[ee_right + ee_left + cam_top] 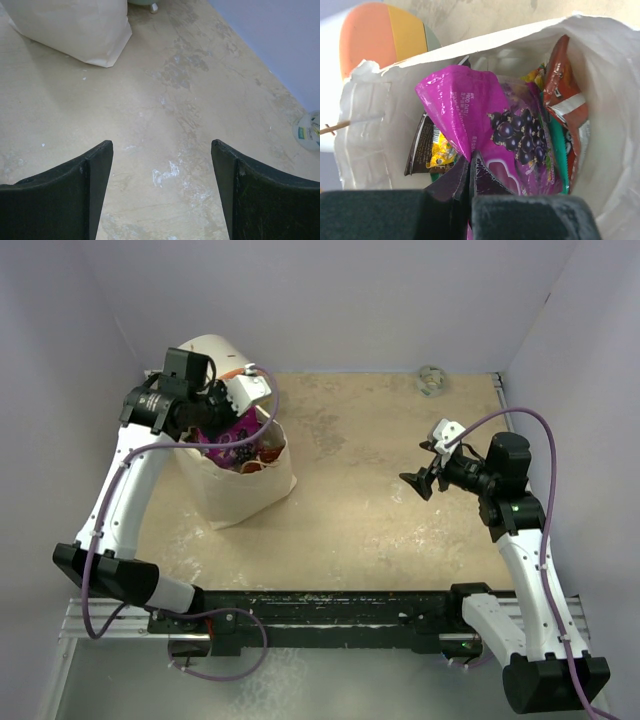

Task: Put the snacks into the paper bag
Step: Place the snack in the paper bag, then reset both arms

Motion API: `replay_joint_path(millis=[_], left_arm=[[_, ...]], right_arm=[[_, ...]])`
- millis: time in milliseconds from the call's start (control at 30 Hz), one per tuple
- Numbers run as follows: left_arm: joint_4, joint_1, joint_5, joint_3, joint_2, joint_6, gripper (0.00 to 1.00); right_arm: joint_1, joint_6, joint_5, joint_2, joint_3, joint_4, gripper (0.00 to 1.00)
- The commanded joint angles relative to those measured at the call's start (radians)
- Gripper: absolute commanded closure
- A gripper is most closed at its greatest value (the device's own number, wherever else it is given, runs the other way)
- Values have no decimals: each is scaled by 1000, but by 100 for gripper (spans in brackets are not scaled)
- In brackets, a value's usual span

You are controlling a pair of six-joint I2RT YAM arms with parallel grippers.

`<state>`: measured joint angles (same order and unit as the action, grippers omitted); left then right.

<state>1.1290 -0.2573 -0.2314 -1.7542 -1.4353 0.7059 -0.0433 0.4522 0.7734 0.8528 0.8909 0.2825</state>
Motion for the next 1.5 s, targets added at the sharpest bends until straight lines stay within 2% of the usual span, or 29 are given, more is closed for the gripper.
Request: replay_joint_path(millis=[0,267,567,700,933,1167,1267,1333,1467], left_arm=[[-40,6,85,23,-18,-33,99],[8,6,148,8,-70,-21,87],[60,6,170,-16,-128,-5,65],[55,6,198,-43,-138,0,53],[-35,6,228,-88,-88,-14,29],[-74,6,183,-96,-24,-68,15],[-149,6,177,-68,27,-122,8],[-218,6,181,-37,70,-170,2],[-385,6,198,65,170,-275,1]], right_arm=[[6,0,18,3,-6,-34,19],[6,1,19,8,-6,-36,18],[6,0,24,11,-7,-36,18],[6,4,24,8,-8,-36,17],[6,2,23,7,-9,-39,17],[6,-16,-8,28,8,-40,16],[6,-55,-65,38,30,-60,13],[6,-77,-129,54,49,-74,2],[6,-121,-275,111,105,-63,0]])
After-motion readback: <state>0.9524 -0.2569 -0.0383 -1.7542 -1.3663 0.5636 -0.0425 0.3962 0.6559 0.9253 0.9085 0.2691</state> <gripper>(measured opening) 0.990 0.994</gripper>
